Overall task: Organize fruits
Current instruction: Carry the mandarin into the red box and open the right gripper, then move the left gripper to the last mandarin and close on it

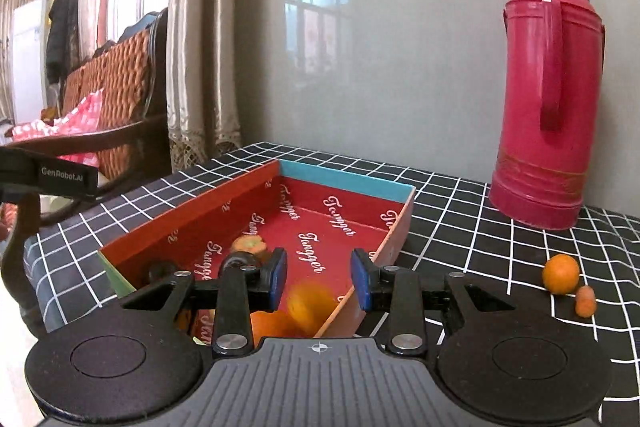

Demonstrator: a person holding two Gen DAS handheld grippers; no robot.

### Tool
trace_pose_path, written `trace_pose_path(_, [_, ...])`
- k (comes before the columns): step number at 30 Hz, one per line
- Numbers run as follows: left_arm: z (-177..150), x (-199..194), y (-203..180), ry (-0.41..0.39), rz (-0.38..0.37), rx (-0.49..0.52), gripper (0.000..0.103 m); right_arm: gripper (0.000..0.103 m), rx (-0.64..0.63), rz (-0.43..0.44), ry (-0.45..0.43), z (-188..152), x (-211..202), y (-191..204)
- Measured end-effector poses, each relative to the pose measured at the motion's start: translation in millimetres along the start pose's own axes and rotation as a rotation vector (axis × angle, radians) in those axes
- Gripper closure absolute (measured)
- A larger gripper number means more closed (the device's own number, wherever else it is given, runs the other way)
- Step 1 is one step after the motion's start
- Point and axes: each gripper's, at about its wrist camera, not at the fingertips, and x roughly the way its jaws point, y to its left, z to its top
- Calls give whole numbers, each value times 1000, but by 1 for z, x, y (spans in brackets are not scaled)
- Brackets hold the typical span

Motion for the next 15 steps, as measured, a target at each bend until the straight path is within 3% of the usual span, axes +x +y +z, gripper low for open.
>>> trace_pose_path(1, [0,0,-1,1,-1,0,15,64,-1,-3,1,0,0,0])
trace_pose_path(3, [0,0,-2,5,-9,1,15,28,7,-14,0,-1,-1,-1])
trace_pose_path(4, [0,0,-4,7,-13,2,15,23,9,-24,-13,-1,-2,-2])
trace_pose_path(8, [-1,-4,-12,6,-36,13,15,21,-19,-76,-42,-1,-13,-3])
trace_pose_path(15, [-7,-16,-40,-5,-91,52,15,16,-7,-192,-5,-6,-21,-22])
